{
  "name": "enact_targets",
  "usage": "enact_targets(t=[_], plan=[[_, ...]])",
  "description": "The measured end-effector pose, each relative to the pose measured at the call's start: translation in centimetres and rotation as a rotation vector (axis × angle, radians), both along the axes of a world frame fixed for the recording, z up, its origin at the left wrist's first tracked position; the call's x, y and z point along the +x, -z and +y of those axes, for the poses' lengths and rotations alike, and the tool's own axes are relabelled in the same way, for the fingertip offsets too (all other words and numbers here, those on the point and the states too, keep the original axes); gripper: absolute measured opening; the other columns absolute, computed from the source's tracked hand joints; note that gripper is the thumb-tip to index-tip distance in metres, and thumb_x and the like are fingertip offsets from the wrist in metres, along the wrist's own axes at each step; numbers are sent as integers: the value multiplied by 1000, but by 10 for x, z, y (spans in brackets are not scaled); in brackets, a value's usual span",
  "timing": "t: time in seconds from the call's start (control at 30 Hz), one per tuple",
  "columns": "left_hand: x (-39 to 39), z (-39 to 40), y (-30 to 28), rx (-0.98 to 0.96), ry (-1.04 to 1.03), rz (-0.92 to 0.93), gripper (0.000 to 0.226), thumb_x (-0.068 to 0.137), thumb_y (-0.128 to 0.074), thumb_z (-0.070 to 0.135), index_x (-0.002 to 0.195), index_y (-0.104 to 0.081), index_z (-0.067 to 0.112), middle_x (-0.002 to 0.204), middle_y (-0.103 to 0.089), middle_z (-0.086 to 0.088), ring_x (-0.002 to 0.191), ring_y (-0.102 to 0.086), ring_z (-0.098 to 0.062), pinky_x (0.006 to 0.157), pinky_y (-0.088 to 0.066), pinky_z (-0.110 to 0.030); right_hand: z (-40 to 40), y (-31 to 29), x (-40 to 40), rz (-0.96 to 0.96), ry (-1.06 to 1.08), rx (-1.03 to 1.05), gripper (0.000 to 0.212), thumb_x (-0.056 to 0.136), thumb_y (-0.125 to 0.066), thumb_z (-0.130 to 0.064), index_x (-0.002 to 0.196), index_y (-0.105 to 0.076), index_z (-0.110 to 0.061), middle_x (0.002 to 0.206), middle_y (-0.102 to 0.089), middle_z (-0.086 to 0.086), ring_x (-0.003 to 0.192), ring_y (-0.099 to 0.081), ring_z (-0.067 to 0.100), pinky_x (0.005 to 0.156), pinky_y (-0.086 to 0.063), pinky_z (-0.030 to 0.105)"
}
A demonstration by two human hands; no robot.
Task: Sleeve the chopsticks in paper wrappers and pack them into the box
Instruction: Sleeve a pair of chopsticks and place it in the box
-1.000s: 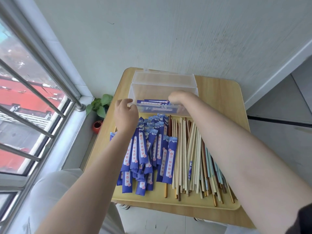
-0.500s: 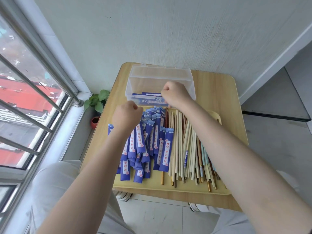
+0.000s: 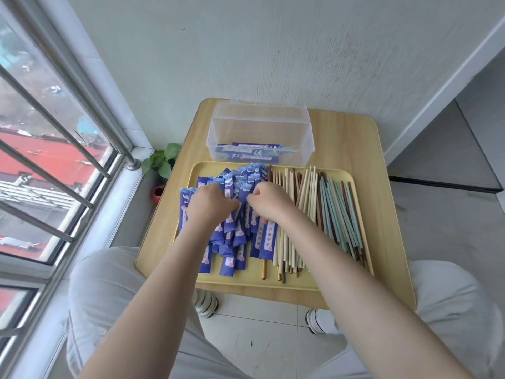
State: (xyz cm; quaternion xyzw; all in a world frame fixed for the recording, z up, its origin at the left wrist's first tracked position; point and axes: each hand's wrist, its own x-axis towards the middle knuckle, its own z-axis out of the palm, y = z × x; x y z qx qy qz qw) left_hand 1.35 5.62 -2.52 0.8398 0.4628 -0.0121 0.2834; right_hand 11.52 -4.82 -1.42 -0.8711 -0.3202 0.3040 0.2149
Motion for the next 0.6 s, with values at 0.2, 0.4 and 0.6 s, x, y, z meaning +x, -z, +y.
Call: enact_targets(t=[0.2,0.4,0.6], plan=[[-6,-3,-7,26,-90,-106,29,84,-60,17,63,-43,8,62,-44,-11,59,-34,-23,49,-21,-28,-15,-5,3,-4,113,120,18,92,-45,-19,76,-51,-13,73,-60,14,60,-55,24,75,-57,49],[-12,-24,-28,103,-43,-344,27,90,-67,28,76,-58,7,67,-59,-2,62,-49,-18,56,-40,-30,-27,-22,6,108,190,343,45,103,-43,-39,96,-60,2,78,-68,21,54,-55,21,59,-47,34],[-6,-60,-23,134,227,-357,10,81,-68,14,79,-60,8,75,-64,-1,73,-61,-21,65,-50,-38,-48,-24,14,265,272,459,36,98,-57,-48,81,-52,-17,71,-59,2,47,-49,10,53,-40,27]])
